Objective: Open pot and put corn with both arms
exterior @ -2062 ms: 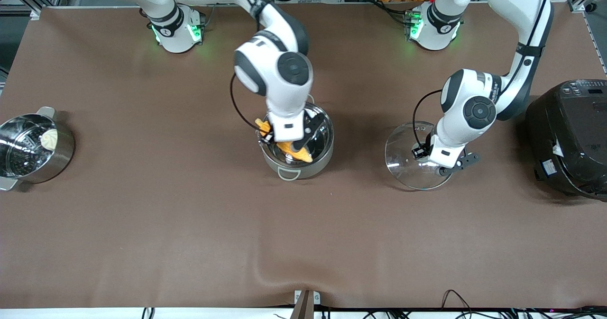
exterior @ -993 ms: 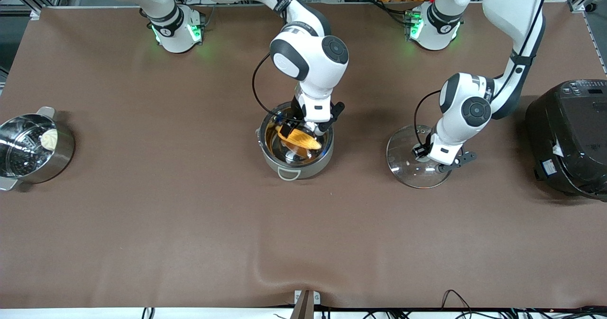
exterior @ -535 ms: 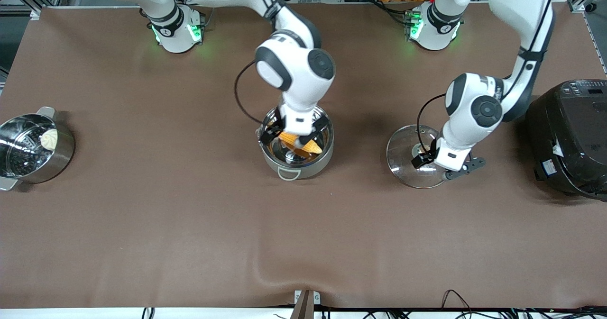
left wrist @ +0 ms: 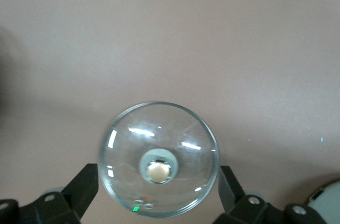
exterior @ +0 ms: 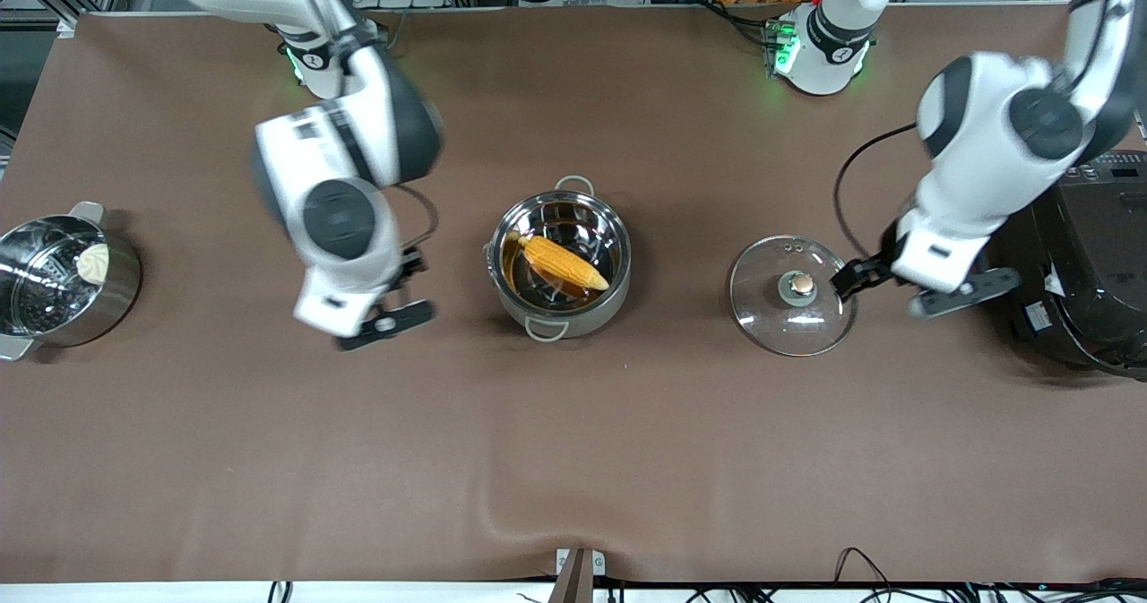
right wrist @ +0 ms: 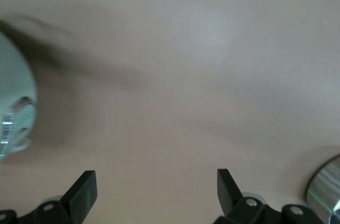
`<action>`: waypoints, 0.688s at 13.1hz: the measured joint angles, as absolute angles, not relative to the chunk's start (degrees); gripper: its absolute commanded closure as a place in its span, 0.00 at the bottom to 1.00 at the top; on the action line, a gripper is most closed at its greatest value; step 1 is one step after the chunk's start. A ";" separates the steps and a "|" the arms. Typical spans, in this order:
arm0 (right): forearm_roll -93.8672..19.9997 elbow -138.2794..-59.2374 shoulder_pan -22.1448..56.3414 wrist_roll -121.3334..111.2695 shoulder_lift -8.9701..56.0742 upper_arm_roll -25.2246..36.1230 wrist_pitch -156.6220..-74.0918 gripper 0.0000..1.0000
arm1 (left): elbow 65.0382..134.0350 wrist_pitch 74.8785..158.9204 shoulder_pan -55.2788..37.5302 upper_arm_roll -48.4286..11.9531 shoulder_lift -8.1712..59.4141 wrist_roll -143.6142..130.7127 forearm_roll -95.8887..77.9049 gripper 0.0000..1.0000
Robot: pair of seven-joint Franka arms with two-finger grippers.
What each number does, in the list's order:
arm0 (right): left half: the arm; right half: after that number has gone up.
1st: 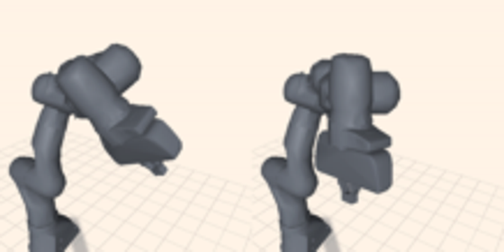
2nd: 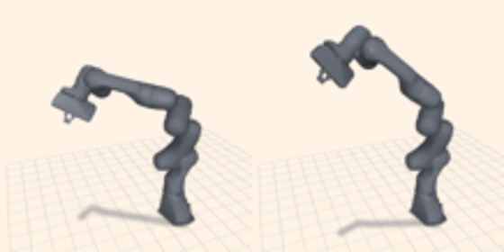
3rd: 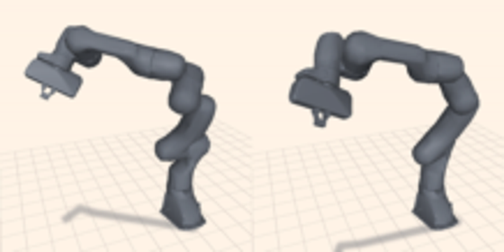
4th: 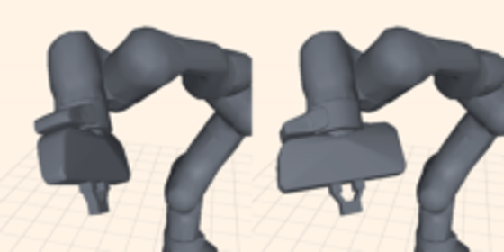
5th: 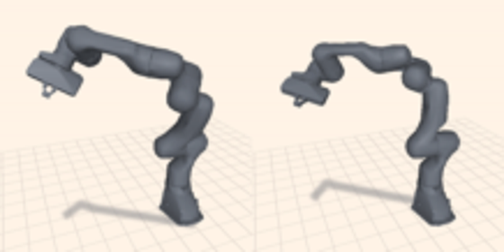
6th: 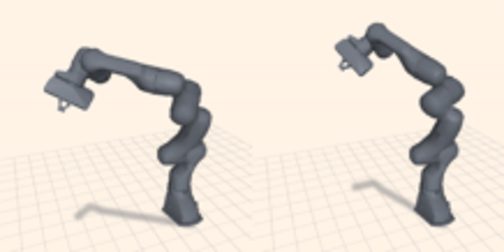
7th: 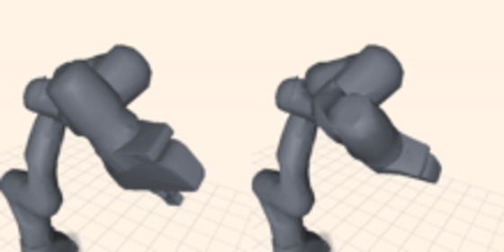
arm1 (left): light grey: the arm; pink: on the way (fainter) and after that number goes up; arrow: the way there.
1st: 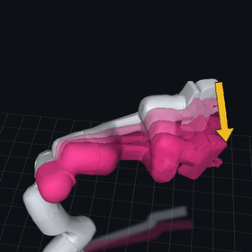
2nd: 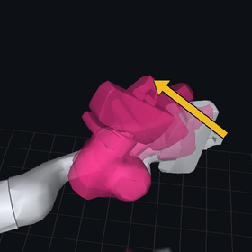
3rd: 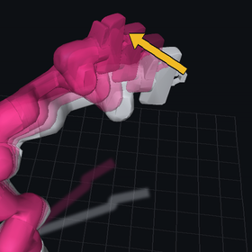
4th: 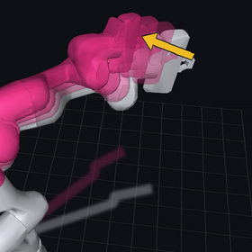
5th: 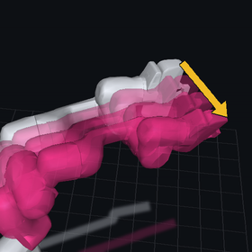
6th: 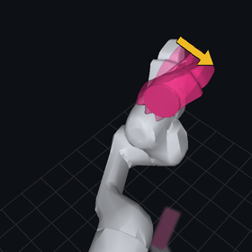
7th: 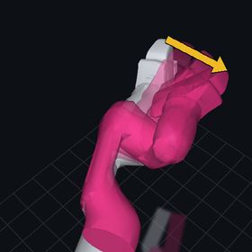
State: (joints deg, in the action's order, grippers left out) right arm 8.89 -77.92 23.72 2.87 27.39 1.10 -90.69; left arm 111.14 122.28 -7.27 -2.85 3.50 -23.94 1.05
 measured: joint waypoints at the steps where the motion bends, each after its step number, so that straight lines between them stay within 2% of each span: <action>1: 8.57 -79.41 22.09 2.70 25.76 1.07 -90.67 0.00 | 108.83 118.30 -6.28 -2.79 2.45 -20.73 1.05 0.00; 5: 5.89 -86.97 15.87 0.17 15.47 1.07 -90.33 0.00 | 97.23 104.07 -5.79 -2.98 1.84 -18.01 1.05 0.00; 9: 1.45 -91.04 6.78 -1.43 6.26 0.97 -90.45 0.00 | 93.05 99.14 -5.96 -3.33 1.88 -17.02 1.05 0.00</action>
State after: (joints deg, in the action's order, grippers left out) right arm 1.45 -91.04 6.78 -1.43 6.26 0.97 -90.45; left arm 93.05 99.14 -5.96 -3.33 1.88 -17.02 1.05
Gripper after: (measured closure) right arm 0.000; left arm 0.000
